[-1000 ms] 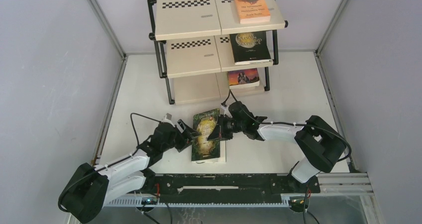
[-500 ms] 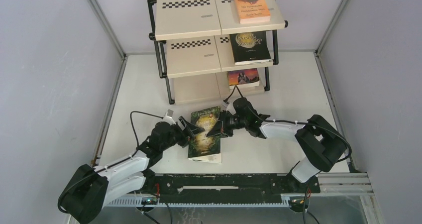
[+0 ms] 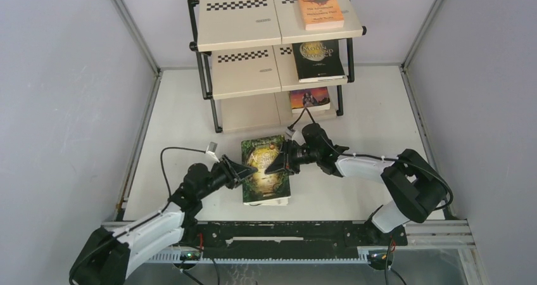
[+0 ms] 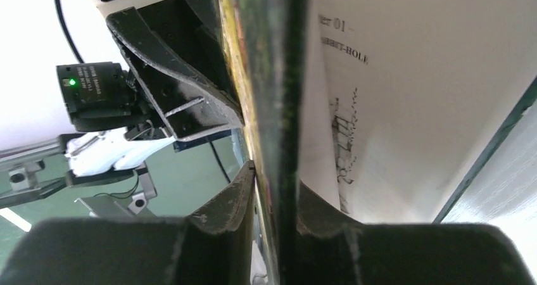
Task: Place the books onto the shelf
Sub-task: Pick up the book from the center of the board.
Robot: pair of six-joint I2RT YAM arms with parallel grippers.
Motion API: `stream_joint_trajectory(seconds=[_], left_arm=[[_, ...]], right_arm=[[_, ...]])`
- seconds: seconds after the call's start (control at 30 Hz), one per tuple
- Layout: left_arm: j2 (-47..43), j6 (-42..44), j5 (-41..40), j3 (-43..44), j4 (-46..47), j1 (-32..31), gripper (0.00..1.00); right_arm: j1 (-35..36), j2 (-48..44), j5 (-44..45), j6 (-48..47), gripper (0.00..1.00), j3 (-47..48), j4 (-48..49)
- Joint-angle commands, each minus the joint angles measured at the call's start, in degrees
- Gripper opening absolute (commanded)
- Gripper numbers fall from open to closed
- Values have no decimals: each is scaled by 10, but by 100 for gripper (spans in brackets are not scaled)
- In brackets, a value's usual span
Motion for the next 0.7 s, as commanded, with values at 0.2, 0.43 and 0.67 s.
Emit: stream_joint_trajectory(seconds=[0.2, 0.43, 0.67], left_arm=[[-113, -17, 46, -23, 19, -6, 22], [-146, -18, 51, -27, -15, -6, 17], [-203, -12, 26, -28, -83, -6, 27]], right_arm=[[7, -49, 25, -2, 35, -5, 26], [1, -79, 60, -32, 43, -11, -25], [-23, -124, 84, -67, 46, -14, -90]])
